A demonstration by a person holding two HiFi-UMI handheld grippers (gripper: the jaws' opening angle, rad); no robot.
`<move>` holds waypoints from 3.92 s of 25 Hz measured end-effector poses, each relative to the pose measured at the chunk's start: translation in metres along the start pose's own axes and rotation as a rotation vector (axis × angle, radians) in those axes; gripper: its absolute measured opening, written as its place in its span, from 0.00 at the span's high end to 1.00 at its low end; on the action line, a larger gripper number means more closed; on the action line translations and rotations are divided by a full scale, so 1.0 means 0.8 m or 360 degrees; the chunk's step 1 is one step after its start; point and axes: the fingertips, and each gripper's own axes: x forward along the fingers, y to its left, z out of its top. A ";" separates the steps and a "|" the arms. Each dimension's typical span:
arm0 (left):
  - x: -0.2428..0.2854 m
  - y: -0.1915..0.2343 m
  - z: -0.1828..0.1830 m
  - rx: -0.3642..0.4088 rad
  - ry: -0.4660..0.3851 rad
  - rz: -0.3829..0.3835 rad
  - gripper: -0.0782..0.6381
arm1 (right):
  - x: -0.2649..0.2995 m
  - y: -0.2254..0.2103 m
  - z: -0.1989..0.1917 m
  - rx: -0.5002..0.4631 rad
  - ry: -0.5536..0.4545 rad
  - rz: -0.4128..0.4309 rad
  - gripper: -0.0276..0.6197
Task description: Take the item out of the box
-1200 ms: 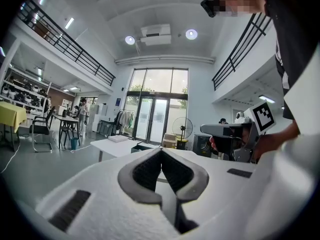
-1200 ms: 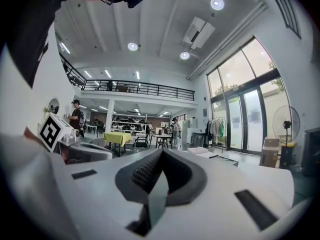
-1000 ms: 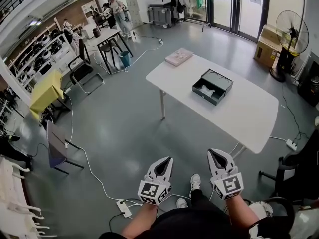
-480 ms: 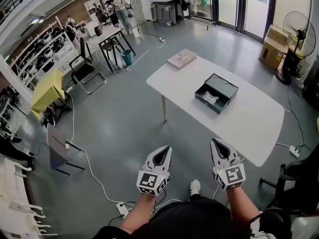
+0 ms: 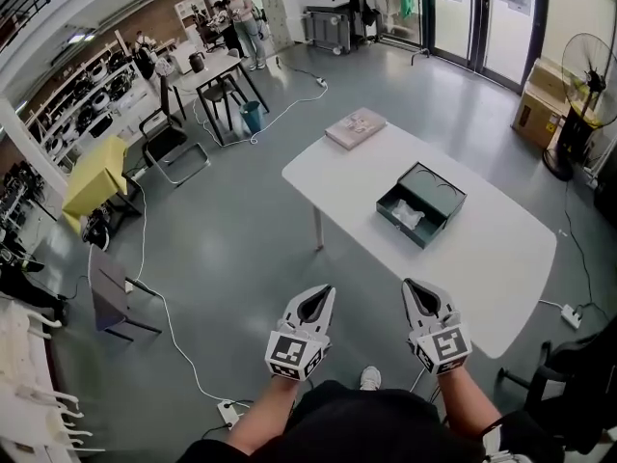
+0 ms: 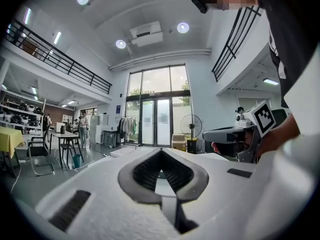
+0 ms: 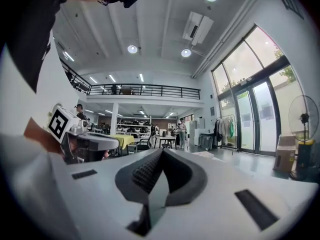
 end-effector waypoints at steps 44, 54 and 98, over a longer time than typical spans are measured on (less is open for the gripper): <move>0.318 0.212 -0.036 0.0046 0.0093 -0.0642 0.88 | 0.278 -0.165 -0.035 0.0021 0.0191 -0.0583 0.95; 0.382 0.212 -0.042 0.0057 0.0100 -0.0759 0.88 | 0.278 -0.214 -0.046 0.0055 0.0233 -0.0749 0.95; 0.565 0.137 -0.085 0.0110 0.0345 -0.0978 0.88 | 0.313 -0.361 -0.202 0.0160 0.0858 -0.0386 0.39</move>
